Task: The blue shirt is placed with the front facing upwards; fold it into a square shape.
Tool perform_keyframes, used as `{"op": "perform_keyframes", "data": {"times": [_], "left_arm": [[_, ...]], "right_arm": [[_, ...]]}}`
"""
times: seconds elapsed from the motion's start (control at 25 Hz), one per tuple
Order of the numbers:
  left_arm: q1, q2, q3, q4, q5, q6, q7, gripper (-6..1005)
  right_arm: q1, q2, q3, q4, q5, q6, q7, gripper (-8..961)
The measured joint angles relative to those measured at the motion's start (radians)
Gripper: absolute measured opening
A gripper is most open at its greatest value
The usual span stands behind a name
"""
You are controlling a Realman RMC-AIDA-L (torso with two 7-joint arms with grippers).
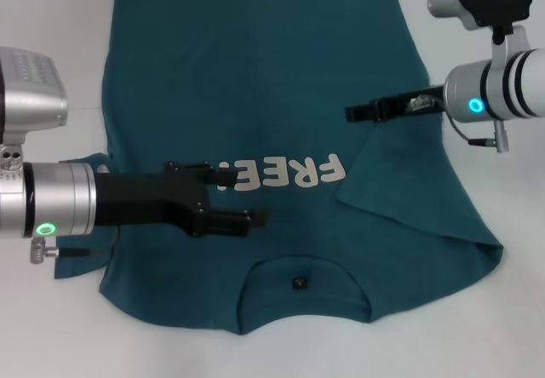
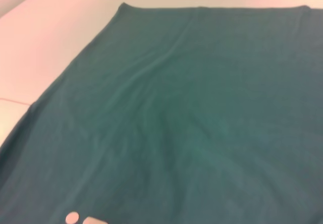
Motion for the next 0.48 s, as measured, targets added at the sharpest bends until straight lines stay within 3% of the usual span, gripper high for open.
{"op": "perform_keyframes", "data": {"times": [0.16, 0.48], "left_arm": [[0.000, -0.002, -0.006, 0.000, -0.001, -0.008, -0.004, 908], [-0.008, -0.008, -0.008, 0.000, -0.004, -0.048, -0.065, 908]], "right_arm": [[-0.020, -0.008, 0.008, -0.032, 0.023, 0.007, -0.038, 713], [-0.111, -0.011, 0.023, -0.080, 0.243, 0.030, -0.334, 766]]}}
